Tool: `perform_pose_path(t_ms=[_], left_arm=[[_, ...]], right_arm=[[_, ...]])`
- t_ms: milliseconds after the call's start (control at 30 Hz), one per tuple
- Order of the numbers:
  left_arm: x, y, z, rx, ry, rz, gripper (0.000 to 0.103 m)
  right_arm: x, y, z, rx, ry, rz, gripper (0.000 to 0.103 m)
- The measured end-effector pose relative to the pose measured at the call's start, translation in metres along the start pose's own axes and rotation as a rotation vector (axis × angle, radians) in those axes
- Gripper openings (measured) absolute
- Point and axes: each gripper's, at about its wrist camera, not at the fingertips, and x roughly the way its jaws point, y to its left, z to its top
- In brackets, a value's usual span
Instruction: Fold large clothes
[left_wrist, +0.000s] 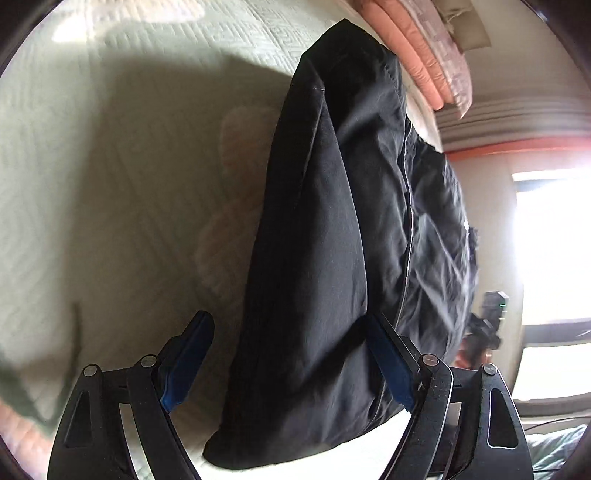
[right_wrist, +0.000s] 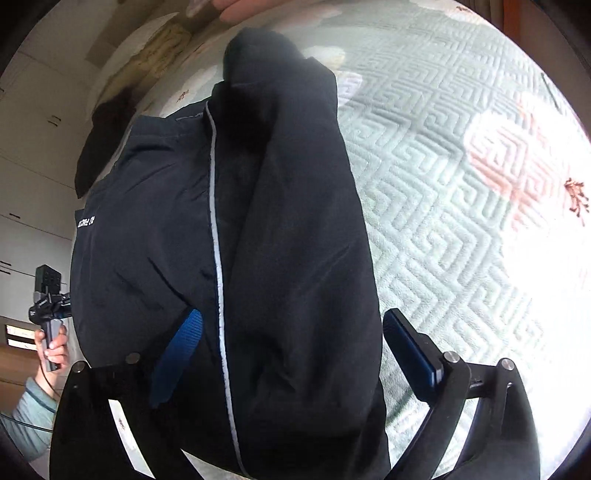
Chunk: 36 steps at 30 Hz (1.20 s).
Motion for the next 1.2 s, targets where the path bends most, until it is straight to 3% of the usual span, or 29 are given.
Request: perform_pose_path(t_ms=[433,500,567,667,733,833,933,1033,1200], left_arm=[[0.033,0.001,0.014,-0.037,0.003,-0.172,0.087],[0.035,-0.001,0.011,-0.034,-0.007,-0.167,0.083],[0.037,-0.007,0.008,-0.032,-0.026,-0.16,0.067],[0.027,-0.022,-0.004,-0.001,-0.097,-0.144,0.045],[0.018,-0.033,-0.015,0.006,-0.144,-0.162,0.038],[-0.005,-0.047,-0.023,0.011,-0.204,-0.216,0.033],[-0.026,-0.073,-0.032,0.071,-0.25,-0.238,0.032],[-0.053,-0.098,-0.044,0.143,-0.29,-0.249,0.032],[-0.109,-0.103,-0.067,0.202,-0.342,-0.26,0.032]], right_arm=[[0.027,0.006,0.016,0.026,0.021,0.249,0.103],[0.028,0.014,0.017,0.007,0.021,0.252,0.1],[0.03,0.023,0.017,-0.018,0.01,0.241,0.097],[0.019,0.033,0.015,-0.035,-0.021,0.248,0.076],[0.01,0.04,0.012,-0.051,-0.04,0.237,0.06],[-0.007,0.055,0.008,-0.064,-0.077,0.243,0.045],[-0.028,0.077,0.003,-0.106,-0.108,0.262,0.039],[-0.044,0.11,-0.007,-0.172,-0.113,0.265,0.039],[-0.066,0.175,-0.033,-0.242,-0.108,0.29,0.039]])
